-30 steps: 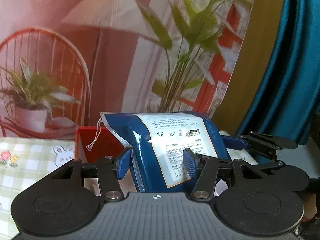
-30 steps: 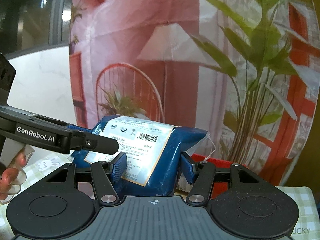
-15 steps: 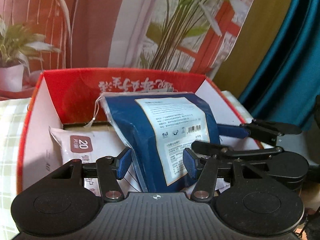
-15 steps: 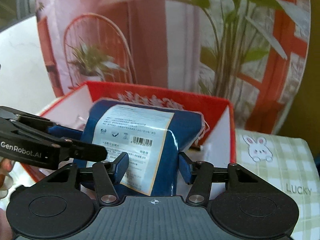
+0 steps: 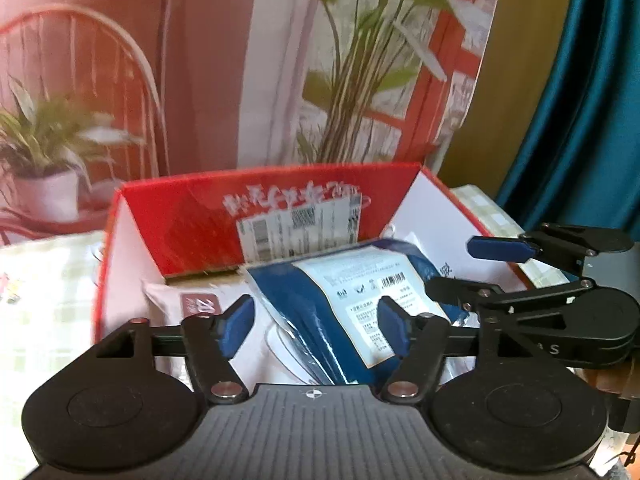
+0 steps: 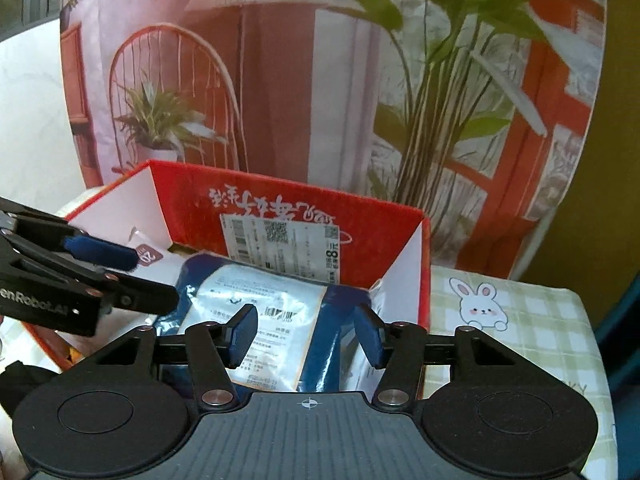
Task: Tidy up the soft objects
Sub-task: 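Lower the blue packet into the red box and open both tools, then withdraw both tools and lower them onto the pink knit cloth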
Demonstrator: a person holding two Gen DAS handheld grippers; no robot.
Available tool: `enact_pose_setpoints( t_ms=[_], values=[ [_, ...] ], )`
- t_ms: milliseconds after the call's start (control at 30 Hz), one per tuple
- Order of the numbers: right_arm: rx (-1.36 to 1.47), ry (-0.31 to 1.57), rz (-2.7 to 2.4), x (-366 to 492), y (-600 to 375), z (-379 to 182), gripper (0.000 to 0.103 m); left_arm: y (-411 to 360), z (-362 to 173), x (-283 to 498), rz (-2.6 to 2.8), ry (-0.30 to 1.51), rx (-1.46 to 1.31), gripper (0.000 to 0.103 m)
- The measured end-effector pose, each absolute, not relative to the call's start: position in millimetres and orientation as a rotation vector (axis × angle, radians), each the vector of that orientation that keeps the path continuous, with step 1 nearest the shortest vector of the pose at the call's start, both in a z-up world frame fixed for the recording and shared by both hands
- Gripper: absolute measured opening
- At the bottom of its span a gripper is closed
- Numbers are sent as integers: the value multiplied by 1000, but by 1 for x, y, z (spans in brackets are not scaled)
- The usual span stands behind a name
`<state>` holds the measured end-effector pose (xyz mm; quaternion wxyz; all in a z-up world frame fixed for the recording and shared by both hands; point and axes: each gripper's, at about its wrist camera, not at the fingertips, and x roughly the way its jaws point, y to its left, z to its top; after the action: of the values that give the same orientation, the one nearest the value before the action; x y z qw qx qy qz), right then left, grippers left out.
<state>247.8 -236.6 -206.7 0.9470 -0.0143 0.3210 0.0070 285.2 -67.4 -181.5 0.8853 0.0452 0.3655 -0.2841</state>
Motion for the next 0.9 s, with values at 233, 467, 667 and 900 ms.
enact_pose_setpoints(
  t_ms=[233,467,667,900],
  values=[
    [-7,593,30,218,-233,-189,73,-49,-153,251,-537,649,115,97],
    [29,521,46,179,-225,-176,102,-28,-137,203,-518,522,95,100],
    [30,471,44,149,-212,-166,103,-7,-128,167,-485,434,21,103],
    [22,406,39,109,-193,-161,103,5,-126,129,-459,387,45,103]
  ],
)
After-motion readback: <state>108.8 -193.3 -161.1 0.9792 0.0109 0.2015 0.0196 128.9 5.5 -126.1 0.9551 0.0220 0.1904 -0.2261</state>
